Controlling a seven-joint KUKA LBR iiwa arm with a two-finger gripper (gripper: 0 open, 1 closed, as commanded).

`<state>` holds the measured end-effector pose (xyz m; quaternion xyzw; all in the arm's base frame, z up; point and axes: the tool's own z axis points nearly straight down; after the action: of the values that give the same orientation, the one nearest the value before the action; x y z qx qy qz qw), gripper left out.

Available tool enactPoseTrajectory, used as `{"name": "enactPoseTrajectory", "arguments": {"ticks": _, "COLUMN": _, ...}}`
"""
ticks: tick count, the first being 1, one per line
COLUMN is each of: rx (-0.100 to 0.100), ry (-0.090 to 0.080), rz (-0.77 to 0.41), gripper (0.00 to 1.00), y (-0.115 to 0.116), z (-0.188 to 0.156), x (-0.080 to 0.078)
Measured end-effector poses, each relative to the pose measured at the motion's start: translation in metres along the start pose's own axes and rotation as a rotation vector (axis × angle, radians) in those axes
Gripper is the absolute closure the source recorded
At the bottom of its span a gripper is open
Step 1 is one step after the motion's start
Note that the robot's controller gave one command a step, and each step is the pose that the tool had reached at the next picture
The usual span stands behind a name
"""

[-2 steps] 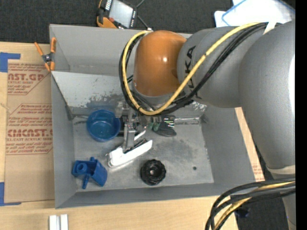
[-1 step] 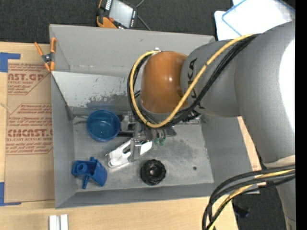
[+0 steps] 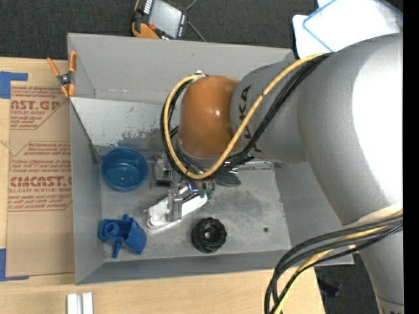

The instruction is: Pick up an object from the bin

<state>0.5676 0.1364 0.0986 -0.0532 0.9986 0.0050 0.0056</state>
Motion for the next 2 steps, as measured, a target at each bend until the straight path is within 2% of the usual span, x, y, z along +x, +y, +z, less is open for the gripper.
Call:
{"name": "enactPoseTrajectory", "arguments": {"ticks": 1, "rx": -0.001, "ry": -0.005, "rz": -0.090, "gripper": 0.00, "y": -0.059, "z": 0.018, "x": -0.002}}
{"name": "enactPoseTrajectory", "arguments": {"ticks": 2, "rx": -0.004, "ry": -0.010, "rz": -0.331, "gripper": 0.00, "y": -0.024, "z": 0.024, "x": 0.014}}
